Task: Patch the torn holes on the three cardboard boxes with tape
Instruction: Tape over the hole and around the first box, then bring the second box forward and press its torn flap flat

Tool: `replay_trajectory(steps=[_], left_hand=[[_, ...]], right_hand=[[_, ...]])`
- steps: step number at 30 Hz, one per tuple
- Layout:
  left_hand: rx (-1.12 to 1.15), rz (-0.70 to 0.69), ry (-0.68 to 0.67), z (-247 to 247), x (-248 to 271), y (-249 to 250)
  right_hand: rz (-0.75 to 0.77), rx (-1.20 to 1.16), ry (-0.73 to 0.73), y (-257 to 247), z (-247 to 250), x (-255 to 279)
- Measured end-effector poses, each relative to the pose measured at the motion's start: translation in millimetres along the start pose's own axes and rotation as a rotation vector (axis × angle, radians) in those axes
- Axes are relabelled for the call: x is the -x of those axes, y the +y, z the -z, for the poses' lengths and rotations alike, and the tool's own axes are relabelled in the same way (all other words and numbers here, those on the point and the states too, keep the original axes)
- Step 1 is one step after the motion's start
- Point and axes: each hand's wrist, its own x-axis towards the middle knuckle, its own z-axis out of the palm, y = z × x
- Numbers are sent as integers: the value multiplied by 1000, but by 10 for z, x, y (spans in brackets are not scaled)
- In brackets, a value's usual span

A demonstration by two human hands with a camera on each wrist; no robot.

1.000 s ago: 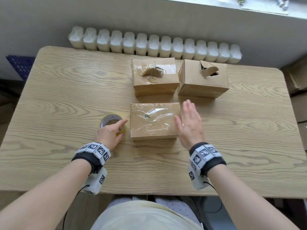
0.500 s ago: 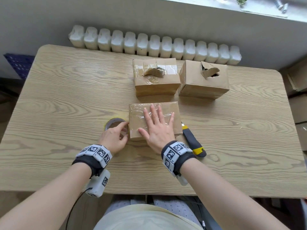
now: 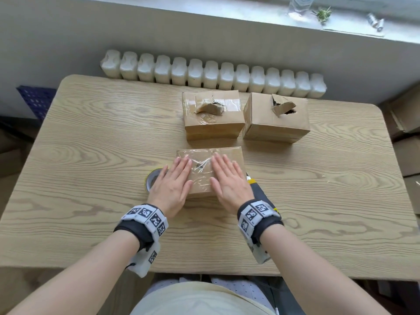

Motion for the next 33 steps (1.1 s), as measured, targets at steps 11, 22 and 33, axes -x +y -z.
replay_trajectory(steps=[11,22,33], left_hand=[[491,318,-55,220,1,53],[1051,390,186,724,-162,-84],[1184,434,279,1193,84,-1033]], right_hand=[[-464,-878,-30,491,192,290],[-383,-1201,55,182,623,10],[-221,-1205,-57,-620,741,-611]])
